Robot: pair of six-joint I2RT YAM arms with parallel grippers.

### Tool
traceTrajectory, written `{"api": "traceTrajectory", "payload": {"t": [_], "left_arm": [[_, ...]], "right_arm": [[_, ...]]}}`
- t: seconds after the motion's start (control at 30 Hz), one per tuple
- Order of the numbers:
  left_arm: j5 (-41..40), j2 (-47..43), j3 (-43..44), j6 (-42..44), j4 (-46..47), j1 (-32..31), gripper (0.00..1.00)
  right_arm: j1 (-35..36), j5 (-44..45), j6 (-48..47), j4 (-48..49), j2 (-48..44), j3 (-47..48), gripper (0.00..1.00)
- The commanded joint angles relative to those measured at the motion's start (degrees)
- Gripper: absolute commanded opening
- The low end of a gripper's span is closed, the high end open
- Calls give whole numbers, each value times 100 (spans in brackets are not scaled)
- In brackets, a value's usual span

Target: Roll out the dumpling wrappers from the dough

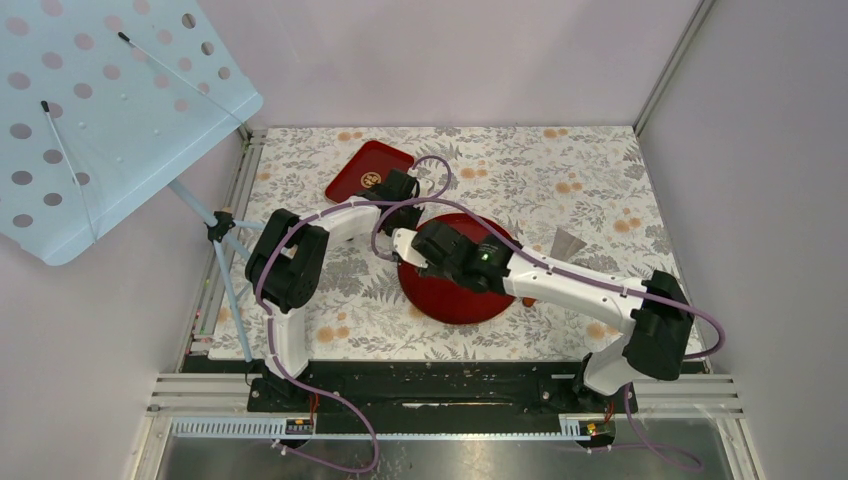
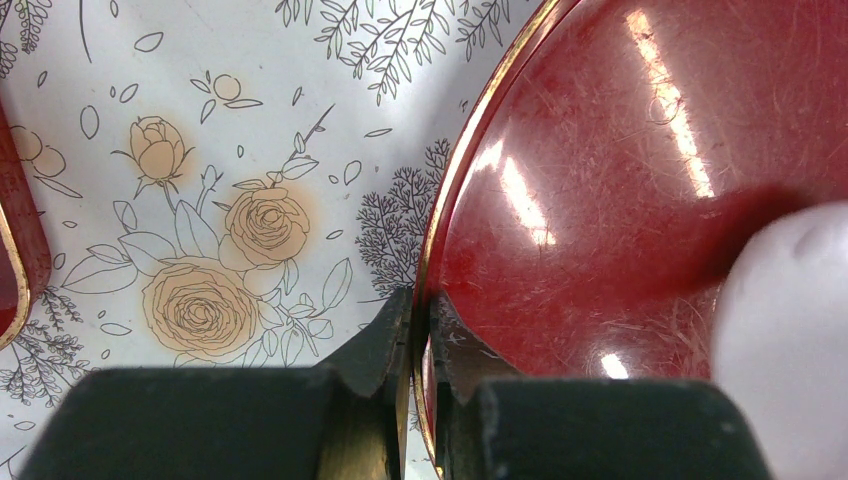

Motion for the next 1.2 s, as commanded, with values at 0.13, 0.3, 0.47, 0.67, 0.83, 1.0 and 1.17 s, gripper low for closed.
{"api": "traceTrajectory", "payload": {"t": [0.13,0.3,0.47,0.67,0.83,1.0,1.17], "left_arm": [[-168,178,-25,165,-140,-52,0],[-159,162,-36,170,-133,-52,0],[-141,160,-38,173,-142,-46,0],[-135,160,-32,174,-137,-50,0],[-142,163,-36,173,-138,-46,0],[-146,166,-18,173,-137,-57,0],[-156,167,-21,173,-133,-51,0]], "right_arm": [[-99,128,69,250,309,176,0],[-221,105,83,302,688,160,0],[-259,62,5,331,816,32,0],[-260,404,-69,471,522,-3,0],[-259,105,-170,-17,86,356,0],[-226,-214,-172,-185,-128,316,0],[-180,-80,66,5,230,23,0]]}}
